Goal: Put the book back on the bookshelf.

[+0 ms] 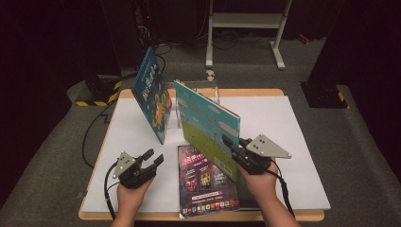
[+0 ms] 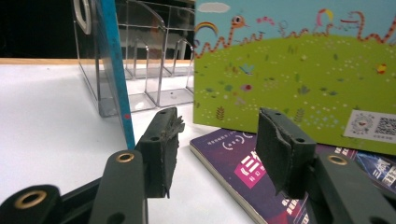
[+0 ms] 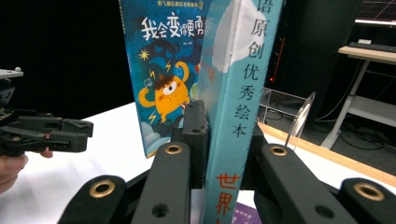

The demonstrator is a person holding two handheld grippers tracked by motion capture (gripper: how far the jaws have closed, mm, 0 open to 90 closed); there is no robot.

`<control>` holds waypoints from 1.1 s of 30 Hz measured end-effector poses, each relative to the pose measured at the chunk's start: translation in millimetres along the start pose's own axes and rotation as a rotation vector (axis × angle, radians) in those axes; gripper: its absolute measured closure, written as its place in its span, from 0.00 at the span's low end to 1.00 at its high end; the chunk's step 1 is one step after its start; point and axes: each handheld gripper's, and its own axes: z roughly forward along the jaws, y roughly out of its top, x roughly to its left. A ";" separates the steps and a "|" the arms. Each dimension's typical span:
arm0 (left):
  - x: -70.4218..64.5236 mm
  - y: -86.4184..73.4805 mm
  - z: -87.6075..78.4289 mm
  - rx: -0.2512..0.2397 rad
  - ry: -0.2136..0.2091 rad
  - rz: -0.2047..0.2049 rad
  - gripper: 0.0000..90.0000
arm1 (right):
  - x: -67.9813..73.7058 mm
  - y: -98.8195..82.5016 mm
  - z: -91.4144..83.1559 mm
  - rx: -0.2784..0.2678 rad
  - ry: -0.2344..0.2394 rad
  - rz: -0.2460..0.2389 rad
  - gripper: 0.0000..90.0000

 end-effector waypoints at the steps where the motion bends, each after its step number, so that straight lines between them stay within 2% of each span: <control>1: -0.6 -0.1 0.2 0.002 -0.002 -0.001 0.54 | 1.5 0.5 1.8 0.005 -0.002 0.000 0.88; 6: -5.6 1.1 0.9 0.002 -0.012 0.016 0.54 | 8.0 4.5 16.9 0.025 -0.013 -0.006 0.87; 10: -11.0 3.0 1.8 0.004 -0.017 0.038 0.56 | 9.5 4.6 17.1 0.027 -0.011 -0.010 0.87; 13: -17.8 8.5 4.3 0.002 -0.027 0.054 0.59 | 10.0 5.0 17.1 0.031 -0.011 -0.005 0.87; 16: -26.3 21.4 9.5 -0.028 -0.025 0.054 0.59 | 10.7 4.7 17.2 0.027 -0.009 0.001 0.87; 19: -35.2 34.9 18.3 -0.055 -0.037 0.047 0.59 | 11.4 4.0 17.1 0.021 -0.011 0.008 0.87; 22: -48.2 50.5 36.6 -0.053 -0.036 0.067 0.59 | 11.8 3.5 16.9 0.018 -0.007 0.017 0.87; 24: -56.9 58.8 50.6 -0.049 -0.033 0.066 0.59 | 12.2 3.3 16.8 0.018 -0.001 0.019 0.87; 29: -70.1 68.5 73.0 -0.037 -0.039 0.054 0.57 | 16.0 2.2 16.6 0.009 0.009 0.025 0.88; 33: -74.2 69.9 80.9 -0.034 -0.027 0.069 0.58 | 20.2 0.4 16.5 -0.001 0.027 0.035 0.88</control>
